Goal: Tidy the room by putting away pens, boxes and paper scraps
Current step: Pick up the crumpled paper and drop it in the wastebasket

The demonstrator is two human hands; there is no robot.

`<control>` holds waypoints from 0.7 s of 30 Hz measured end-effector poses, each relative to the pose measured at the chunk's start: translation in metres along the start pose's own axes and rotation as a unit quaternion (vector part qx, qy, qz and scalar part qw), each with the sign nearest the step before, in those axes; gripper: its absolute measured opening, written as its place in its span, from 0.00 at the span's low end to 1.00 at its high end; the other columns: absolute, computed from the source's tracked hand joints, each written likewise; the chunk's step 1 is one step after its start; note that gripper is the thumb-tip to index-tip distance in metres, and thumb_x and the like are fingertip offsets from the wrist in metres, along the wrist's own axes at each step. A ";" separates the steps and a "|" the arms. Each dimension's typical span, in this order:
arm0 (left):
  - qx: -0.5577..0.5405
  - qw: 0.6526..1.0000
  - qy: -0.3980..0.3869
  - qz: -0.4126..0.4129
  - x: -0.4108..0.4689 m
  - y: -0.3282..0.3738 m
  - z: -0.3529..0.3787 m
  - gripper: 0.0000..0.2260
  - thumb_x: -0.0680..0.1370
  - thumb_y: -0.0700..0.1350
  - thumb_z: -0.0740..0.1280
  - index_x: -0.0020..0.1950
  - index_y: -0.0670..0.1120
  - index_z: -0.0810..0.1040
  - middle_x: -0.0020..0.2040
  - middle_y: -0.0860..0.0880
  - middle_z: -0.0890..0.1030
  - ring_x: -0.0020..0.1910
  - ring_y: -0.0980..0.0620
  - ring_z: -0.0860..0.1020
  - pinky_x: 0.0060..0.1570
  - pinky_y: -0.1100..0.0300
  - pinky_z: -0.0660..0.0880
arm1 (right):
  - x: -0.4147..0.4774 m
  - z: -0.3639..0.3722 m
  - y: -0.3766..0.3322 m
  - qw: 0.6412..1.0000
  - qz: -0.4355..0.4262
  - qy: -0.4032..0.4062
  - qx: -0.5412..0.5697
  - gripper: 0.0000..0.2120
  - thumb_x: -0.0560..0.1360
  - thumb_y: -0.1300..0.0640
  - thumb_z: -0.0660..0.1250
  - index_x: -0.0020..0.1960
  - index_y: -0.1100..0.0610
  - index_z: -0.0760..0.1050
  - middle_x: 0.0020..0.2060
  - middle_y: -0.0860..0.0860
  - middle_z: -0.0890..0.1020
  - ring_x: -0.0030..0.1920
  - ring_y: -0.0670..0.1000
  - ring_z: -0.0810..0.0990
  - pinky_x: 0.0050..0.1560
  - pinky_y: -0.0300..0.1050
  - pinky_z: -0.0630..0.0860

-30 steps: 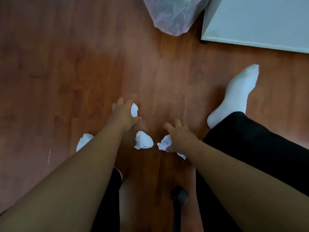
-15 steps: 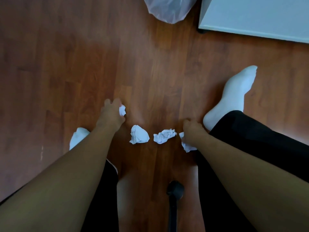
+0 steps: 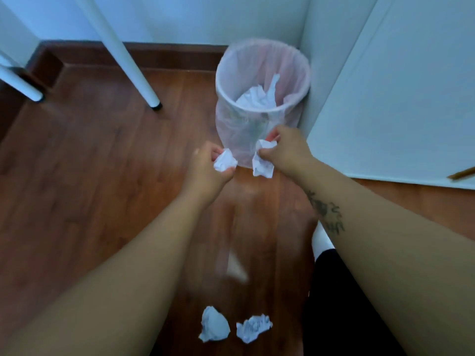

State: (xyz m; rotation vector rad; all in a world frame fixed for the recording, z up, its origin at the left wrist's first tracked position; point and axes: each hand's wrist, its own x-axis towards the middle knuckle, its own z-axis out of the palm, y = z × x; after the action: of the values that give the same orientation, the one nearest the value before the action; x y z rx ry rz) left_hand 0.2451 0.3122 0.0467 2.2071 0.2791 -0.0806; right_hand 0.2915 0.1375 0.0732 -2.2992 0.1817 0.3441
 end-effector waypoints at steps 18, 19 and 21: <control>-0.029 0.996 0.040 0.071 0.145 0.102 -0.001 0.21 0.75 0.49 0.74 0.67 0.52 0.74 0.65 0.56 0.76 0.59 0.58 0.73 0.51 0.69 0.70 | 0.128 -0.036 -0.043 0.982 -0.054 0.172 0.048 0.24 0.74 0.58 0.71 0.69 0.51 0.71 0.66 0.53 0.70 0.62 0.56 0.75 0.58 0.44 0.73; -0.029 0.996 0.042 0.070 0.145 0.100 -0.001 0.20 0.76 0.48 0.73 0.66 0.52 0.75 0.64 0.56 0.76 0.59 0.57 0.73 0.50 0.71 0.70 | 0.129 -0.035 -0.042 0.983 -0.052 0.168 0.042 0.24 0.75 0.58 0.70 0.69 0.51 0.70 0.67 0.54 0.70 0.63 0.57 0.74 0.58 0.44 0.72; -0.022 0.996 0.054 0.068 0.137 0.094 -0.004 0.16 0.77 0.45 0.72 0.64 0.51 0.76 0.62 0.56 0.77 0.58 0.56 0.75 0.47 0.73 0.71 | 0.124 -0.033 -0.039 0.984 -0.056 0.165 0.026 0.23 0.76 0.58 0.68 0.70 0.51 0.70 0.67 0.54 0.70 0.64 0.57 0.73 0.60 0.46 0.73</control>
State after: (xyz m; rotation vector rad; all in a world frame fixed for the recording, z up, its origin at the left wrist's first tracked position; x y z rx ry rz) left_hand 0.3994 0.2842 0.1005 2.1841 0.1871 0.1193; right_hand 0.4247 0.1367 0.0847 -2.2907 0.2215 -0.0997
